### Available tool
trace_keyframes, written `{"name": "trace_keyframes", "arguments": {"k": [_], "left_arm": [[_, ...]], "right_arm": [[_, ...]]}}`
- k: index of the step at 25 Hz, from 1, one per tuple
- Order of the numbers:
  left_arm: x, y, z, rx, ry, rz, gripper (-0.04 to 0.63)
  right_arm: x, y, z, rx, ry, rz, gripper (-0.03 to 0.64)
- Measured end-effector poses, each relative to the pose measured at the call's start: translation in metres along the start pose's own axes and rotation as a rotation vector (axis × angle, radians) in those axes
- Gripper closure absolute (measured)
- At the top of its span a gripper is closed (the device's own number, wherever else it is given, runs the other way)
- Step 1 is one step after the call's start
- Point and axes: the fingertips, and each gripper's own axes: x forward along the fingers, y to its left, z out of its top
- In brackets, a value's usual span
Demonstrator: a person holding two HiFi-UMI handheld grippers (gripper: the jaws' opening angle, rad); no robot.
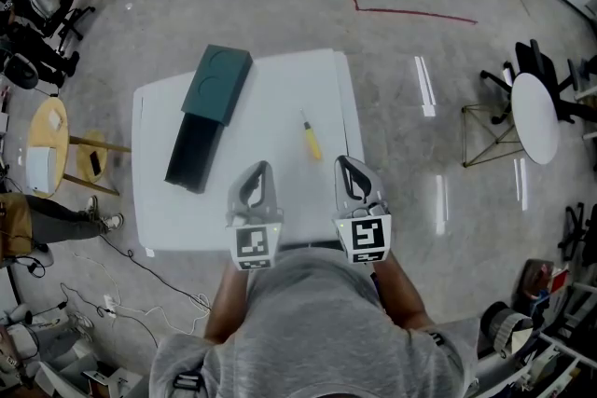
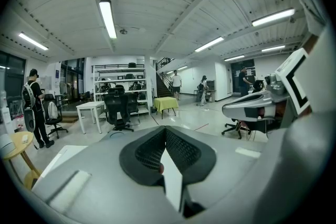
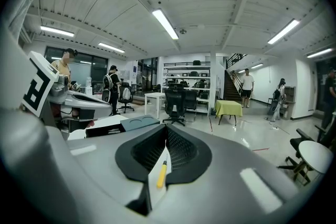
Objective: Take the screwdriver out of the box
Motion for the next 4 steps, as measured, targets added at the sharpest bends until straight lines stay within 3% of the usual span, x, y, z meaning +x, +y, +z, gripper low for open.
{"name": "trace_keyframes", "arguments": {"k": [4], "left_arm": [[0.0017,-0.0002,-0.0002,0.000,0.002,-0.001,0.584]], "right_arm": [[0.0007,0.0003,0.0014,0.012,-0.006,0.005,0.612]]}}
